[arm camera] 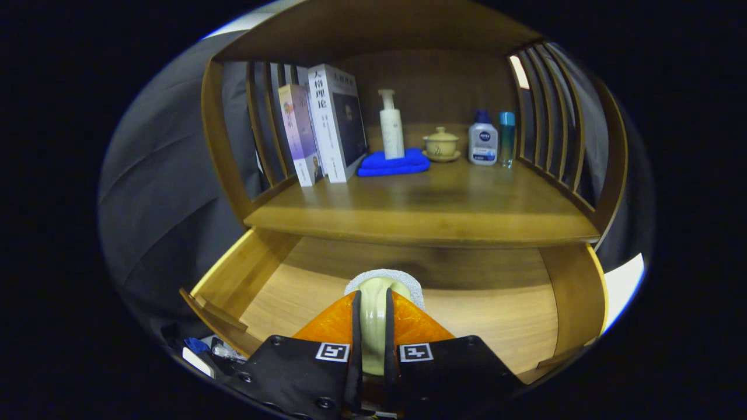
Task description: Pull open the drawer, take out the items inside it, and place them on the countertop above the cabinet.
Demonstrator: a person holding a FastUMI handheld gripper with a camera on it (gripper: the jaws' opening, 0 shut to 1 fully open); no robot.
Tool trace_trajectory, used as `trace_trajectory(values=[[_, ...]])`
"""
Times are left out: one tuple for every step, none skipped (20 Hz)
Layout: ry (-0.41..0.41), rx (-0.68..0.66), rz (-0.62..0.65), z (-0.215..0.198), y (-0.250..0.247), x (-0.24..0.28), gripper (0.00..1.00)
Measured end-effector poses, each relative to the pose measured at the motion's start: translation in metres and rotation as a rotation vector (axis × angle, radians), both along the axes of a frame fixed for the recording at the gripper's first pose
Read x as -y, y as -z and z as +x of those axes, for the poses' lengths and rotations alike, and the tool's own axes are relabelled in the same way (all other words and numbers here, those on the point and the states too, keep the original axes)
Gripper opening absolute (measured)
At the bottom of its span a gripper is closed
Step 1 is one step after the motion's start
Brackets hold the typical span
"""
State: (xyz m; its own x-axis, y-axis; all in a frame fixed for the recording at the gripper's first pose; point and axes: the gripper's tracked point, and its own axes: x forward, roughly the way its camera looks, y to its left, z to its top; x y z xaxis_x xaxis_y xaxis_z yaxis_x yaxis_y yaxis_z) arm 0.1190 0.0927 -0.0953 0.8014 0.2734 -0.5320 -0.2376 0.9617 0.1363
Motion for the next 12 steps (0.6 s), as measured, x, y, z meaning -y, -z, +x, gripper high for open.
trace_trajectory(values=[[0.006, 0.025, 0.009, 0.001, -0.01, 0.003, 0.17], [0.017, 0.054, 0.01, 0.003, -0.019, 0.006, 0.17], [0.029, 0.083, 0.01, 0.005, -0.029, 0.011, 0.17], [0.04, 0.112, 0.016, 0.008, -0.04, 0.013, 0.17], [0.046, 0.137, 0.03, 0.011, -0.051, 0.013, 0.17], [0.047, 0.149, 0.046, 0.014, -0.059, 0.012, 0.17], [0.049, 0.154, 0.061, 0.017, -0.064, 0.012, 0.17], [0.056, 0.157, 0.071, 0.022, -0.069, 0.012, 0.17], [0.062, 0.162, 0.081, 0.029, -0.074, 0.013, 0.17], [0.066, 0.164, 0.095, 0.035, -0.077, 0.013, 0.17], [0.078, 0.164, 0.111, 0.041, -0.08, 0.014, 0.17], [0.09, 0.166, 0.13, 0.049, -0.082, 0.015, 0.17]])
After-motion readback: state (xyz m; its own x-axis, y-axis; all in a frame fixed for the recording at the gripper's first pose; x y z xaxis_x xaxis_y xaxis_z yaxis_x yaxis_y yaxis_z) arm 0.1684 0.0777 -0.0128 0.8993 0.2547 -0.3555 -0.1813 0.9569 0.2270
